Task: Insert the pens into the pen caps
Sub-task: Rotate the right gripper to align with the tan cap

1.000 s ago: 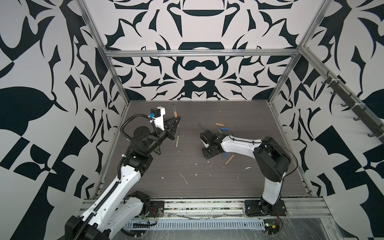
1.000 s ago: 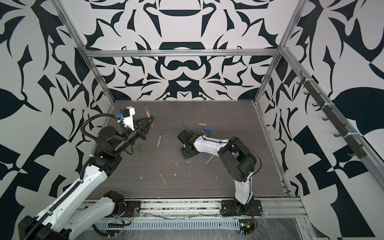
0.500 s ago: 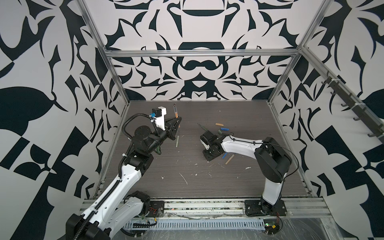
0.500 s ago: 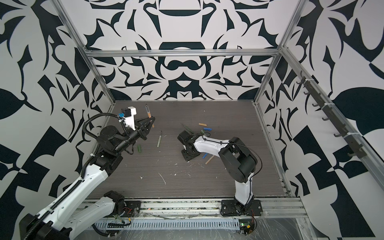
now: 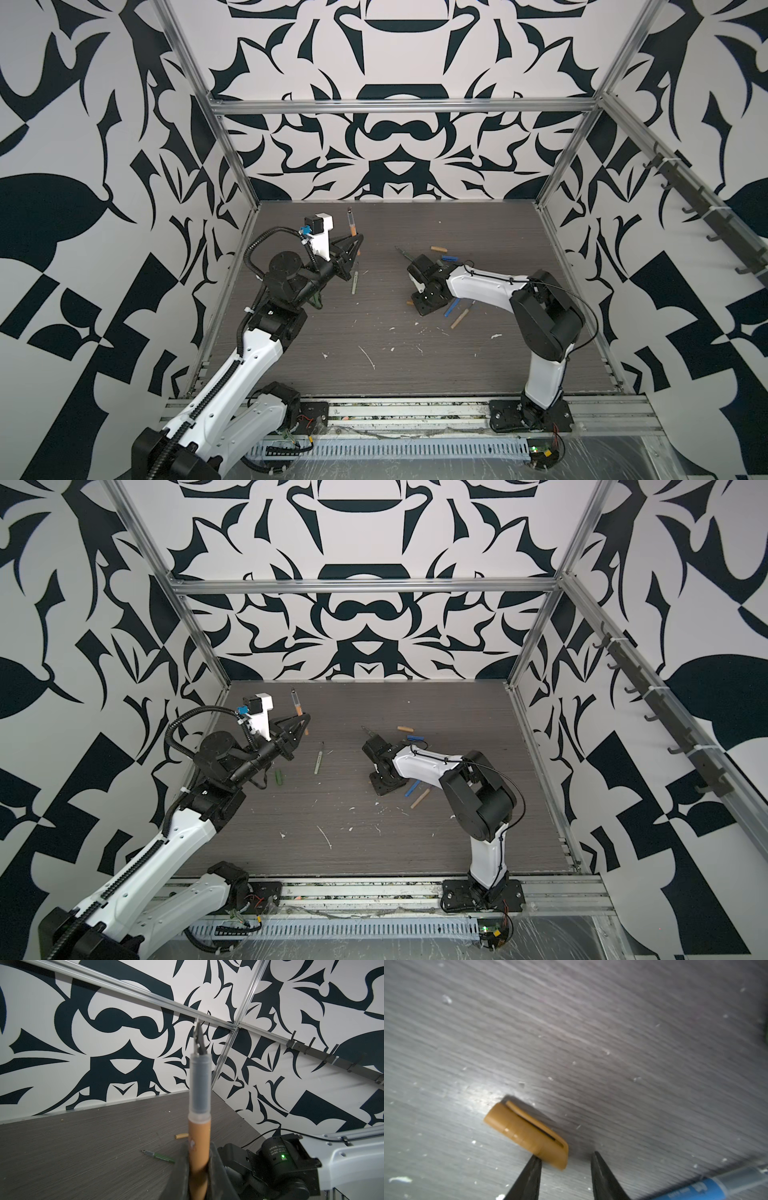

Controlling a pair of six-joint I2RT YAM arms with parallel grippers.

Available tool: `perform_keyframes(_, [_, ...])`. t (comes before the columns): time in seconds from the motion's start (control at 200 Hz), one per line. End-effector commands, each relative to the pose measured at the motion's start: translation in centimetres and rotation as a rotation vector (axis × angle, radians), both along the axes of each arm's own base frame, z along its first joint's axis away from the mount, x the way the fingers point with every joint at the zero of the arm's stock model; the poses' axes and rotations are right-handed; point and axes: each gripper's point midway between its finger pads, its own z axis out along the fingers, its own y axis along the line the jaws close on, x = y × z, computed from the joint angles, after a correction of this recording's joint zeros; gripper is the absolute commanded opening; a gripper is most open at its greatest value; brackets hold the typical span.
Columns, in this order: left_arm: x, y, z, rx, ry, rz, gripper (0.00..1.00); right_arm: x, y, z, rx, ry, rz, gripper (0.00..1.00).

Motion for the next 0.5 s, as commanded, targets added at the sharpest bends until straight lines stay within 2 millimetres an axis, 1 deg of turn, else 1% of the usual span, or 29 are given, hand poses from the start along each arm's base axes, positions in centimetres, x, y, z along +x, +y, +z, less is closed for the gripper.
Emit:
perform_keyframes(0.0, [-0.4, 0.0, 1.5, -0.015, -0.036, -0.009, 0.14, 1.2, -1.7, 0.1, -0.079, -0.013, -0.047, 0.42])
perform_keyframes(0.045, [-0.4, 0.0, 1.5, -0.015, -0.037, -0.009, 0.14, 1.8, -1.6, 0.3, -0.066, -0.017, -0.061, 0.42])
perform_keyframes(0.175, [-0.4, 0.0, 1.5, -0.015, -0.035, -0.012, 0.14, 3.2, -0.6, 0.7, -0.022, -0.021, -0.066, 0.41])
perform_keyframes(0.285, [-0.4, 0.0, 1.5, -0.014, -0.035, -0.010, 0.14, 3.4, 0.1, 1.3, 0.003, -0.014, -0.066, 0.39])
perform_keyframes(0.37, [-0.4, 0.0, 1.4, -0.013, -0.033, -0.009, 0.14, 3.5, -0.4, 2.6, 0.001, -0.042, -0.076, 0.37])
perform_keyframes(0.495, [-0.2, -0.3, 1.2, -0.015, -0.022, -0.022, 0.14, 3.6, -0.2, 5.1, 0.071, -0.075, -0.127, 0.32])
